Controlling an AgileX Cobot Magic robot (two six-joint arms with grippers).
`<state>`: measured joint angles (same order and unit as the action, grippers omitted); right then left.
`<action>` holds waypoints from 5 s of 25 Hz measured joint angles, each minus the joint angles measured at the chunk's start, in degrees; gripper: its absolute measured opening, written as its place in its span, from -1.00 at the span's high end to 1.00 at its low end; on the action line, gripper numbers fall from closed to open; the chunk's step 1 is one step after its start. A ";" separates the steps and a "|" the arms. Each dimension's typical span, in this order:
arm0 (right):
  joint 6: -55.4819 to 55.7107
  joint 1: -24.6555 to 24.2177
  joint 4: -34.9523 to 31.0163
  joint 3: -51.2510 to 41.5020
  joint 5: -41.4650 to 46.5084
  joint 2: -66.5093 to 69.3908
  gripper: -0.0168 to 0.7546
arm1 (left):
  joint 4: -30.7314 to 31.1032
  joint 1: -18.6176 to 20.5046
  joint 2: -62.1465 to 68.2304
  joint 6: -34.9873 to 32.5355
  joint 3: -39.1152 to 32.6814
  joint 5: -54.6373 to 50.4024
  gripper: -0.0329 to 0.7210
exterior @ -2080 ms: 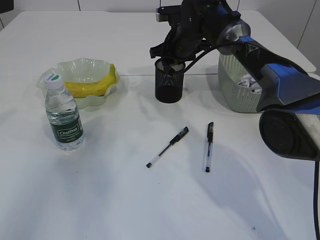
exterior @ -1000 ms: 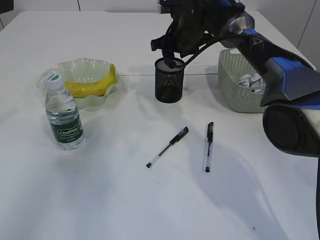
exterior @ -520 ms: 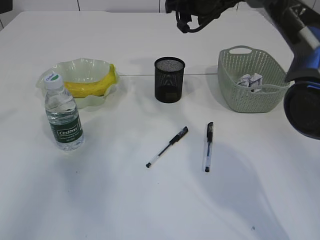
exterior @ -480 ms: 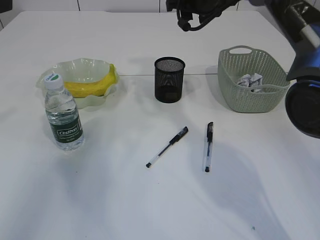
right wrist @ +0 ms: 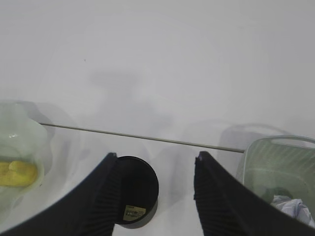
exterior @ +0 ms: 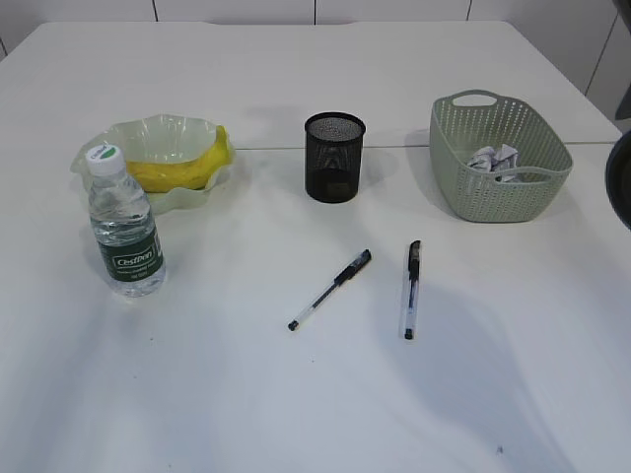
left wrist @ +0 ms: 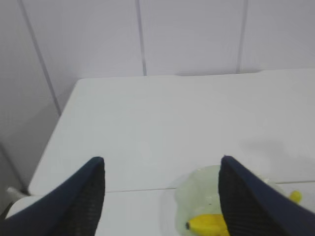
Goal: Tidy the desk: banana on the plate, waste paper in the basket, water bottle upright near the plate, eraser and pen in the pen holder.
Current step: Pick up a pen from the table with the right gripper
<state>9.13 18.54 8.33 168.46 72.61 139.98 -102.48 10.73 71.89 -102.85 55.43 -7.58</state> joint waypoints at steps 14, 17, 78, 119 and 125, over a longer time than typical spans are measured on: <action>0.00 -0.67 -1.06 0.00 0.17 -0.02 0.00 | -1.58 0.00 0.82 0.06 0.77 6.42 -0.43; 0.00 -0.89 -1.68 0.00 0.17 -0.02 0.00 | -1.60 0.00 1.90 0.06 0.77 6.54 -0.43; 5.37 -4.07 -4.64 -41.58 -1.11 -12.14 0.00 | -1.70 0.00 2.47 1.19 0.77 4.53 -0.43; 19.71 -4.07 -13.41 -55.22 -2.41 -3.67 0.00 | -1.60 0.00 2.47 2.70 0.77 -1.49 -0.43; 19.71 -4.07 -11.97 -55.22 -2.52 -3.55 0.00 | -1.60 0.00 2.47 2.70 0.77 -1.49 -0.43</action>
<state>28.84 14.46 -3.64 113.24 70.10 136.43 -104.08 10.73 74.36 -100.15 56.20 -9.07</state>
